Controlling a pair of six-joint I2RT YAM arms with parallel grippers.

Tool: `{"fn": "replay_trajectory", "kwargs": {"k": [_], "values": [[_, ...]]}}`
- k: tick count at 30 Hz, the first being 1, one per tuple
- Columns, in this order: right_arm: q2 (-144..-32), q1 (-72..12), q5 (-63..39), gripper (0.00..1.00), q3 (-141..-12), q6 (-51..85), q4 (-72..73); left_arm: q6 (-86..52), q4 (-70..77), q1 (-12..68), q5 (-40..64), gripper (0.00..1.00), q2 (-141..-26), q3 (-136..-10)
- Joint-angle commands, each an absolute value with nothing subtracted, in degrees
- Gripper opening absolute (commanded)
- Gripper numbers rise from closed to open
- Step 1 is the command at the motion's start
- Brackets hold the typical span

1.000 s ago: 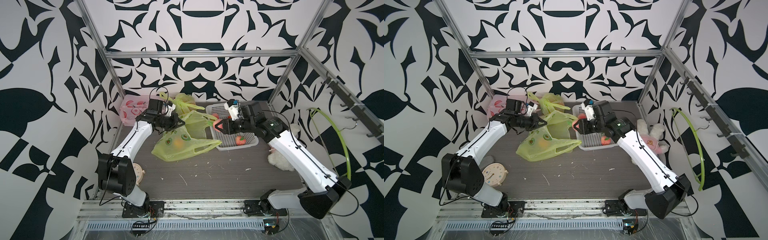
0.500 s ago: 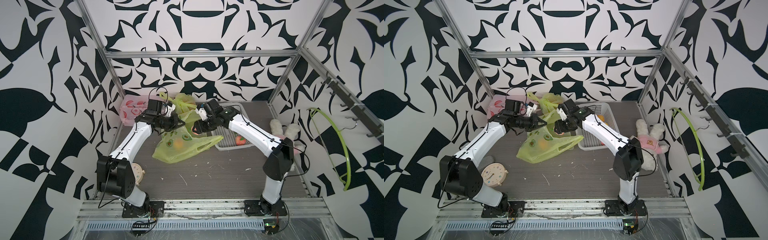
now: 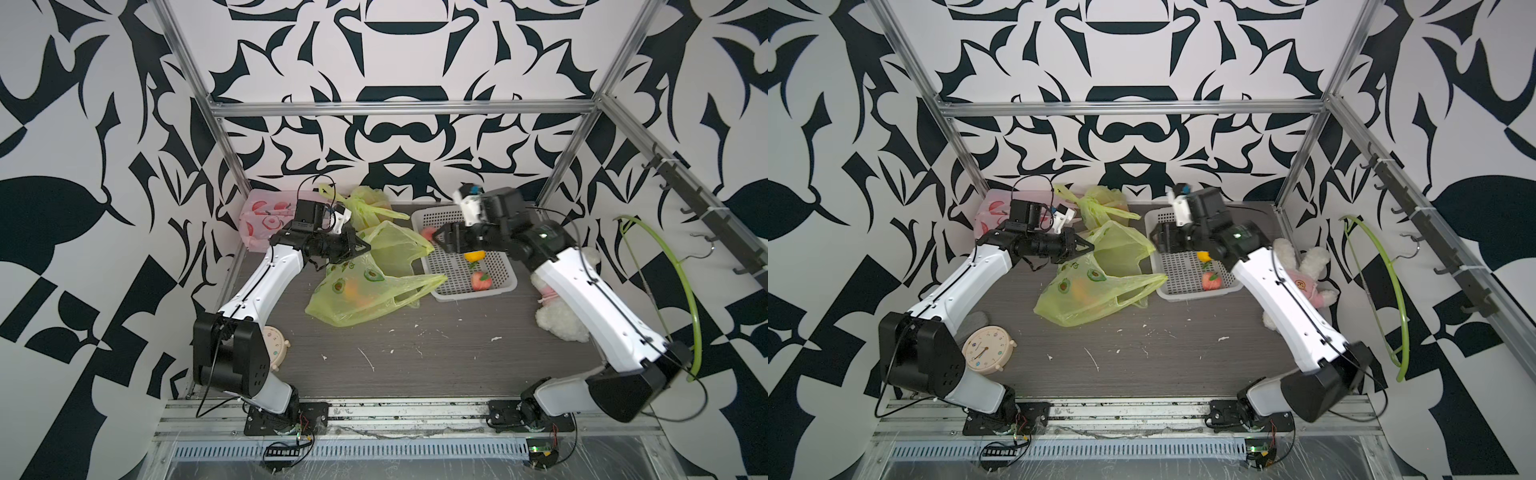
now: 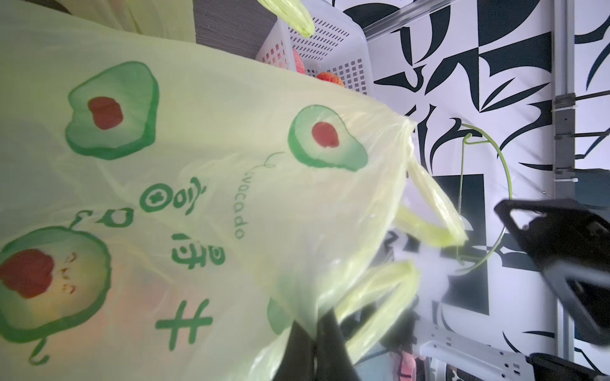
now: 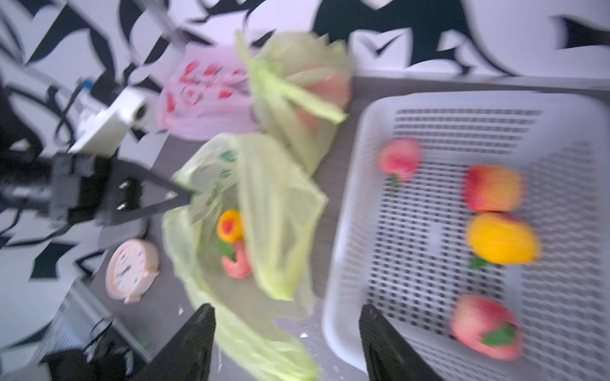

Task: Place the peach into a plastic bag & tie a knot
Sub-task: Place the peach in the plastic bag, then pick up the peach from the basket.

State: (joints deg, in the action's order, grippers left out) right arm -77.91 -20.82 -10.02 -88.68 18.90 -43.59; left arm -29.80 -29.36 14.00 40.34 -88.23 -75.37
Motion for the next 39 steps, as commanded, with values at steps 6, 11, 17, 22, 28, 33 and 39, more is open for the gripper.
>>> {"fn": "replay_trajectory", "kwargs": {"k": [6, 11, 17, 22, 28, 33, 39], "values": [[-88.3, -10.5, -0.1, 0.81, -83.8, 18.9, -42.9, -29.4, -28.4, 13.9, 41.5, 0.00, -88.5, -74.9], [-99.8, -10.5, 4.6, 0.82, -86.3, 17.2, -41.0, -29.6, -28.3, 13.9, 41.4, 0.00, -87.9, -74.3], [-109.7, -10.5, 8.8, 0.81, -90.3, 16.3, -40.1, -29.8, -28.1, 13.9, 41.3, 0.00, -87.3, -73.3], [-116.2, -10.6, 10.5, 0.82, -94.5, 15.9, -40.3, -29.8, -28.1, 13.9, 41.3, 0.00, -87.3, -73.1], [-122.5, -10.6, 10.1, 0.81, -100.6, 15.6, -41.8, -29.6, -28.3, 13.9, 41.3, 0.00, -87.5, -73.0], [-123.3, -10.5, 9.1, 0.67, -102.3, 16.0, -43.0, -29.6, -28.4, 13.9, 41.4, 0.00, -87.8, -73.1], [-110.1, -11.3, 3.9, 0.48, -93.2, 18.2, -38.5, -29.6, -28.3, 13.9, 41.5, 0.00, -88.2, -73.7]]}}
